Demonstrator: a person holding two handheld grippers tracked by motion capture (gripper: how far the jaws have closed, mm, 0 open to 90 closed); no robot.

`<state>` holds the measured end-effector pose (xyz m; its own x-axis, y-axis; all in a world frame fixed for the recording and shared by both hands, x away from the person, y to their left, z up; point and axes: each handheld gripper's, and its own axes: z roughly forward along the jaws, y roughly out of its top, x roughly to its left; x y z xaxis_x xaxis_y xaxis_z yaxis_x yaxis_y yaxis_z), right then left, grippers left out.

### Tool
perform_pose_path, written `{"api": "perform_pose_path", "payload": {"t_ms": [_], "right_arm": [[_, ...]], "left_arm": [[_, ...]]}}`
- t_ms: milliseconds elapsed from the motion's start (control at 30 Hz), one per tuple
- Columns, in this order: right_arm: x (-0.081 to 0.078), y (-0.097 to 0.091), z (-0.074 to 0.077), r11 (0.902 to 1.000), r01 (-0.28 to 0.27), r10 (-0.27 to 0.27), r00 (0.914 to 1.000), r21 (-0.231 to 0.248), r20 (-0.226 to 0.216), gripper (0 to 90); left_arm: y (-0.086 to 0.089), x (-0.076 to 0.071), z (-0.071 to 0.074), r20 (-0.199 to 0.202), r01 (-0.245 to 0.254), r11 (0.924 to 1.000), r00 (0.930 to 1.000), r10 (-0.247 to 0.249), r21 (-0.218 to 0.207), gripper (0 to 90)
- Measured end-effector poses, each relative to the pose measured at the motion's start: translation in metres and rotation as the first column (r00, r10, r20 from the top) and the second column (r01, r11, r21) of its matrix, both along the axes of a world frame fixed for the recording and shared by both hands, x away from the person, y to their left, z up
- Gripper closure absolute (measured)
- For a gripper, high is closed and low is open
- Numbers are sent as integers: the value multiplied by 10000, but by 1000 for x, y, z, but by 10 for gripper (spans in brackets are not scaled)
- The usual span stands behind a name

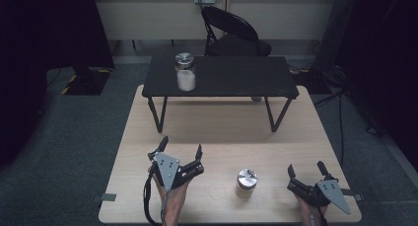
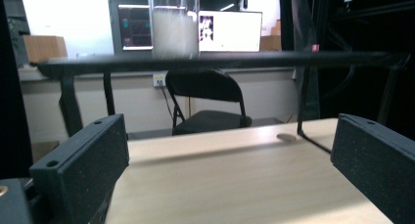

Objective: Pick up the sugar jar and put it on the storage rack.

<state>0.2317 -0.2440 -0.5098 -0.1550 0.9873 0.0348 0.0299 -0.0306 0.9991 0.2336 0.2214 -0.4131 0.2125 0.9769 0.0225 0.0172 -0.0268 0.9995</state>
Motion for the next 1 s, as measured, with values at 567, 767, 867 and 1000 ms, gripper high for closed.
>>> {"api": "perform_pose_path", "payload": {"t_ms": [567,767,867,1000], "right_arm": [[0,1,0,10000,57,-57,10000,-10,-9,0],[0,1,0,10000,77,-77,10000,-11,-8,0],[0,1,0,10000,52,-52,10000,-6,-6,0],[0,1,0,10000,53,-53,10000,-6,-8,0]], "left_arm": [[3,-15,-57,-328,-927,9949,9953,915,-393,1],[5,-13,-59,-708,-903,9958,9935,890,-160,0],[4,-12,-61,-735,-964,9953,9927,955,-85,0],[5,-11,-68,-777,-920,9957,9928,912,-72,0]]}}
